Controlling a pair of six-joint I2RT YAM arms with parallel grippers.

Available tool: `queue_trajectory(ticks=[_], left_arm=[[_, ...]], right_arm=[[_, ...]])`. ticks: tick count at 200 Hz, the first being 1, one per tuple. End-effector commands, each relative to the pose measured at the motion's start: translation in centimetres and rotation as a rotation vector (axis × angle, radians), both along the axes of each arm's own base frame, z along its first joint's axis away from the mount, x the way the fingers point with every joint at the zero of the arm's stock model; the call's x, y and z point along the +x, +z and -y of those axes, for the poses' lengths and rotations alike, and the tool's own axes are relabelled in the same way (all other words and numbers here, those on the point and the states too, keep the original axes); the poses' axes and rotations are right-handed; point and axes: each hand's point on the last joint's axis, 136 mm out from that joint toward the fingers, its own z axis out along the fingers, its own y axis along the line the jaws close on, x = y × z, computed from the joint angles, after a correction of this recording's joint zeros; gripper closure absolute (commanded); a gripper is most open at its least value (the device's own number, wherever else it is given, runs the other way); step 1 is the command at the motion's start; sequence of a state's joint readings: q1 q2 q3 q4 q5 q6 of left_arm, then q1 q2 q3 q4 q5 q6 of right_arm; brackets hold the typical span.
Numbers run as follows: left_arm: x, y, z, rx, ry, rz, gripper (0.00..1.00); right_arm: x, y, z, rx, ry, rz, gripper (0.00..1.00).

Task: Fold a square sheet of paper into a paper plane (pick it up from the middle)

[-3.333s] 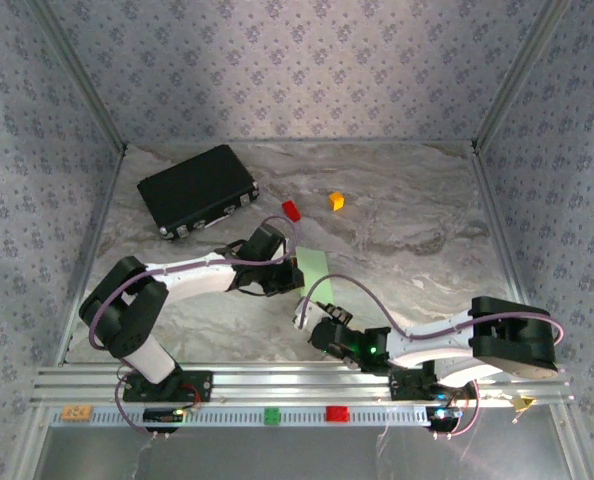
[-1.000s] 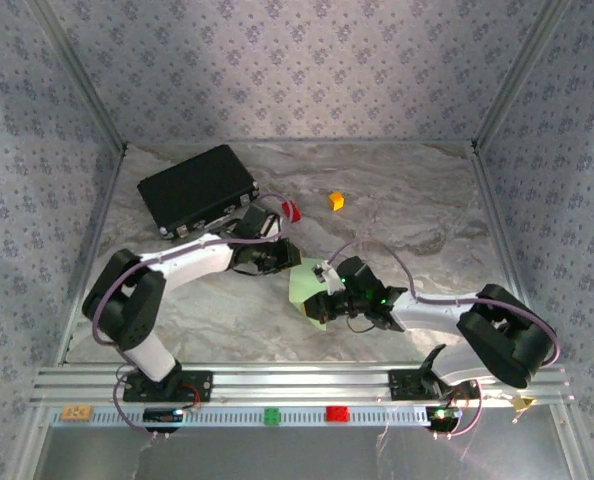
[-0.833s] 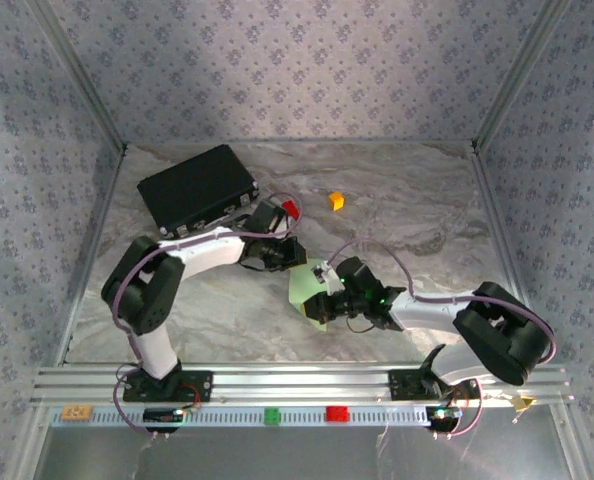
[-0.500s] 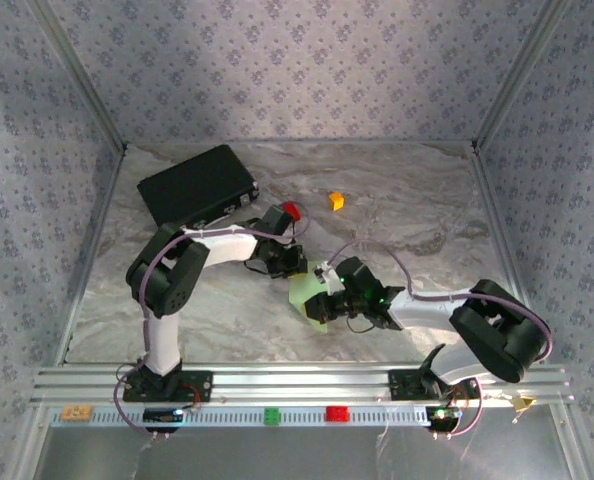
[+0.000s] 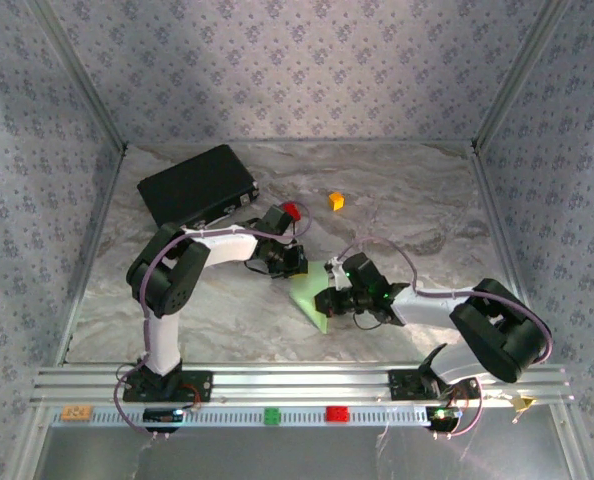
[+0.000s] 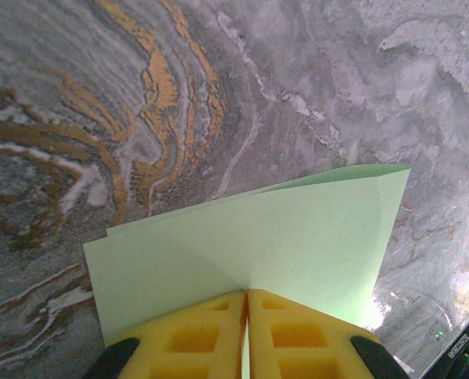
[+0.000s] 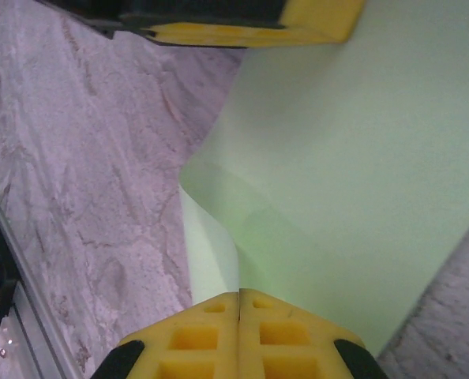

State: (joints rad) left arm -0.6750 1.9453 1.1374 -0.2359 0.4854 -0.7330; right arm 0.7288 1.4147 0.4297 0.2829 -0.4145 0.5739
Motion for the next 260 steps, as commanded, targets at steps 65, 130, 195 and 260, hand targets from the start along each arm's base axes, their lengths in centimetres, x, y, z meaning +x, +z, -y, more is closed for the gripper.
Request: queue_trajectory(ticks=[65,130,195,260], left_arm=[[-1.4,-1.3,-0.8,0.067,-0.003,-0.026,0.90],[-1.4,-1.3,-0.9,0.073,-0.001,-0.025,0.90],[-1.3,-1.0,-0.8,0.069,-0.001,-0.020,0.90],[-1.3,-1.0,-0.9,0.070,-0.002,-0.021,0.90]], right_arm=[[1.3,-0.3,0.7,-0.077,-0.026,0.028,1.00],[1.3,-0.8,0.7,-0.087,-0.015,0.008,1.00],[1.4,-0.9,1.2,-0.101,-0.038,0.005,1.00],[1.2,-1.3,1.5,-0.111,-0.042,-0.011,1.00]])
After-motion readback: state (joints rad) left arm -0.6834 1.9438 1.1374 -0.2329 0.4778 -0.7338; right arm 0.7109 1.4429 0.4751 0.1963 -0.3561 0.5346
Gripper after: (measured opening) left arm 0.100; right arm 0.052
